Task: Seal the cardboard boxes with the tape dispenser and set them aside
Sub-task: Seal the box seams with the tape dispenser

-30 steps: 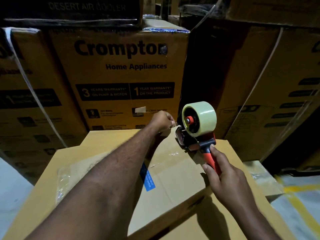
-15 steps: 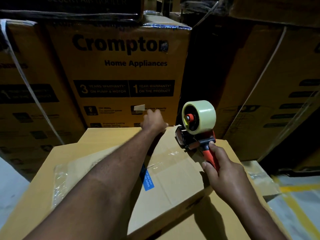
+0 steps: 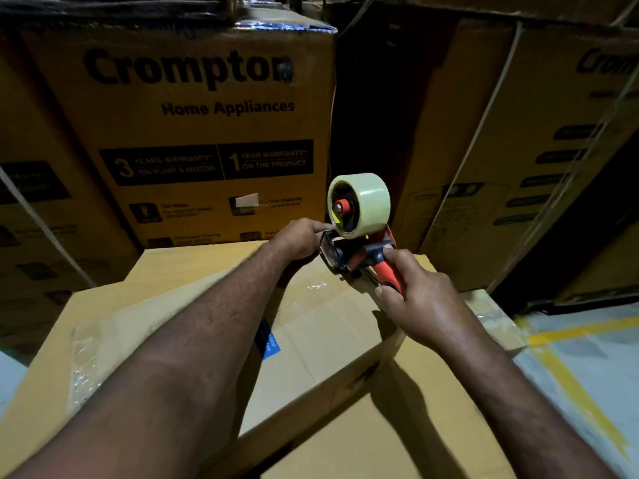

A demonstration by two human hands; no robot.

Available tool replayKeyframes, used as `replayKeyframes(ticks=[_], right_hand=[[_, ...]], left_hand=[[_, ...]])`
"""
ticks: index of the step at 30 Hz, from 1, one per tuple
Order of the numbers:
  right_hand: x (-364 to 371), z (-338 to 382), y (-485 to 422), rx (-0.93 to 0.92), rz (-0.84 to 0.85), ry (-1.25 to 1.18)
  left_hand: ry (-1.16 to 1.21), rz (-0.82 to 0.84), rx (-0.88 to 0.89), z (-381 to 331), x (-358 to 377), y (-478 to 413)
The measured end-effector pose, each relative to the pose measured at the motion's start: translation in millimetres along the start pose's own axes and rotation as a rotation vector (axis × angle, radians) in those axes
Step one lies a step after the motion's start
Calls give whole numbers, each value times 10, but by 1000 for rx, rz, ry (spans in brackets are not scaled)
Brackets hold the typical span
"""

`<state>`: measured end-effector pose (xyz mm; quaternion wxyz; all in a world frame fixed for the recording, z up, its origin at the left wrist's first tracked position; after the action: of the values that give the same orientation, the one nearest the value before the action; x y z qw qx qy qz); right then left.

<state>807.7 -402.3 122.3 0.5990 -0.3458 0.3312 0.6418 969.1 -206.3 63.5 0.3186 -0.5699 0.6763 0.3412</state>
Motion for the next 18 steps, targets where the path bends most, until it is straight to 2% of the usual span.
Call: replayKeyframes(ticks=[12,16,18], right_hand=[[-277,-370,828,42,11,65],[-267,-381,842,63,-17,9],[-251,-362,847,50,-18,-4]], left_hand=[[14,-72,1,2,27,64],[-346,-243,80,-350,-1,240],[-356,-205,199,-642,143,386]])
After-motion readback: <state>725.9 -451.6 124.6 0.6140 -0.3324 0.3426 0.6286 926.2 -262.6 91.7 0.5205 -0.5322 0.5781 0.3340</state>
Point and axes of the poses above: each hand's wrist, its own y-axis away from the middle knuckle, its own x-axis out of the palm, z = x × y, the point moved 10 cm from there along -y, towards the middle knuckle, and after that the axes turned 3 degrees about -y, right-handed, at the moved point
